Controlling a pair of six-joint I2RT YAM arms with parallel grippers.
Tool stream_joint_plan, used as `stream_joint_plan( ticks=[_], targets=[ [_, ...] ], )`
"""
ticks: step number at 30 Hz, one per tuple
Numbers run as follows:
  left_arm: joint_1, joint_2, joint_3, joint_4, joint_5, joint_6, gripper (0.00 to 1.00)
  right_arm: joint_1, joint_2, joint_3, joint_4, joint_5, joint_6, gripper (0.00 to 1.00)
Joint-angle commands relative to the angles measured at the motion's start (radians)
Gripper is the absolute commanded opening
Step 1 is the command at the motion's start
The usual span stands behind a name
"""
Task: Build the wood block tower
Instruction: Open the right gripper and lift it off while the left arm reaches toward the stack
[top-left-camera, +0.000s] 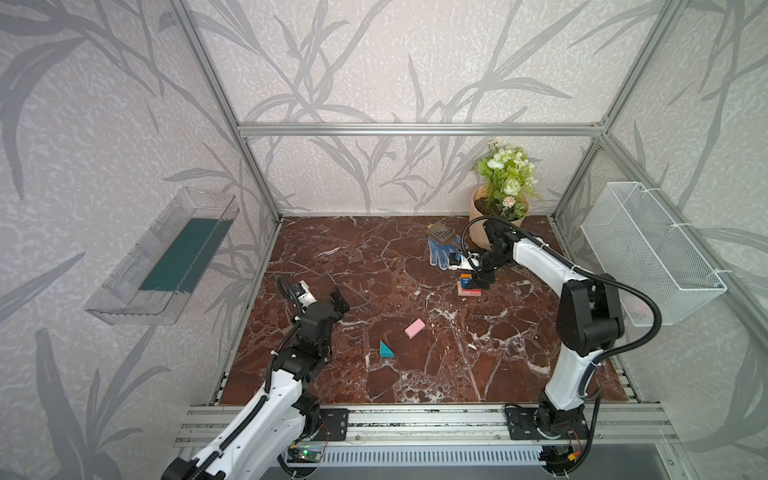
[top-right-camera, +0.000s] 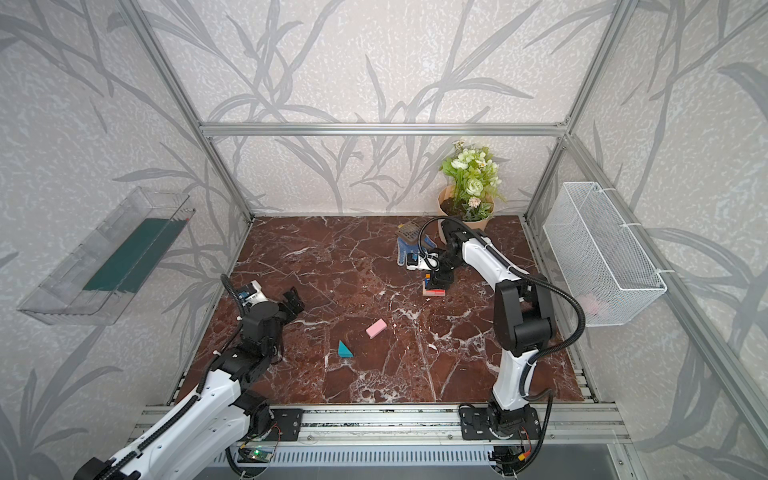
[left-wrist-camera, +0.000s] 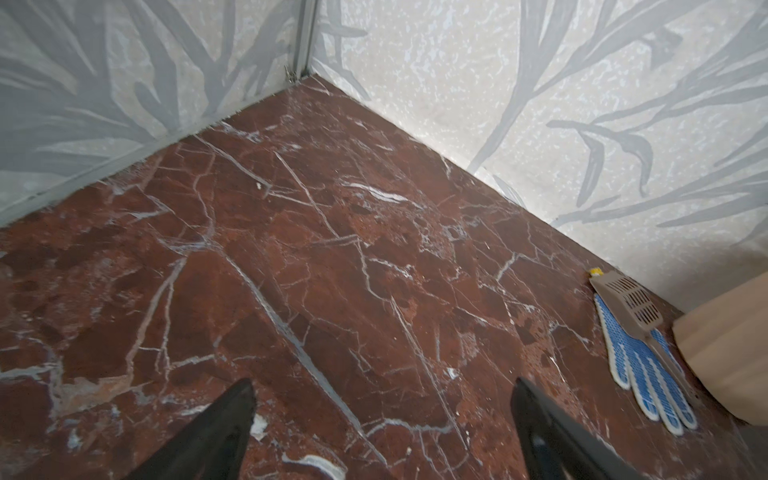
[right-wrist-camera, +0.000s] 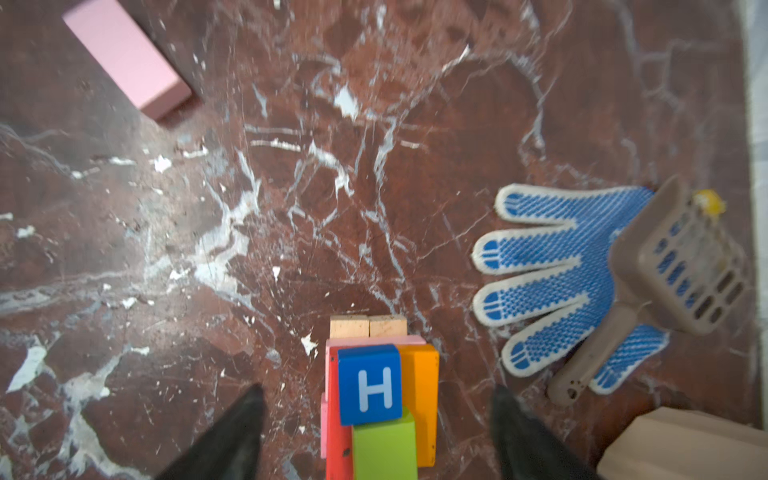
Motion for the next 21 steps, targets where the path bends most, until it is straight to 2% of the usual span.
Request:
stream_joint_plan(
  ticks=[1,2,4,6,7,9,12,14,17,21],
  targets=[
    [0.003,0.023,0.093,-0.033,0.166,0.073,0.90,-0.059,-0.176,-0.161,0.404,-0.273,0.363,0.99],
    [0.003,0.031,0.102,-0.033,0.190,0.078,0.95,-0.062,-0.222,-0.240,0.586,-0.314,0.487,0.99],
    [0.002,0.043,0.108,-0.028,0.229,0.073,0.96,-0.044,-0.309,-0.441,1.022,-0.313,0.753,0.99],
    [-0.001,0.054,0.114,-0.016,0.261,0.079,0.94,0.002,-0.392,-0.585,1.275,-0.182,0.921,0.99],
    [-0.006,0.060,0.121,-0.014,0.269,0.084,0.92,0.028,-0.440,-0.649,1.335,-0.115,0.976,0.99],
    [-0.016,0.078,0.142,-0.025,0.281,0.096,0.90,0.080,-0.524,-0.737,1.364,-0.078,0.996,0.99],
    [-0.037,0.105,0.189,-0.059,0.310,0.098,0.88,0.153,-0.645,-0.847,1.312,-0.002,0.979,0.99],
    [-0.057,0.124,0.227,-0.096,0.326,0.076,0.88,0.163,-0.719,-0.923,1.317,0.058,1.007,0.99],
    [-0.108,0.155,0.286,-0.142,0.341,0.022,0.87,0.163,-0.842,-1.024,1.330,0.276,1.094,0.99],
    [-0.244,0.217,0.296,-0.085,0.270,-0.036,0.84,0.162,-0.981,-1.060,1.182,0.539,1.198,0.99]
  ],
)
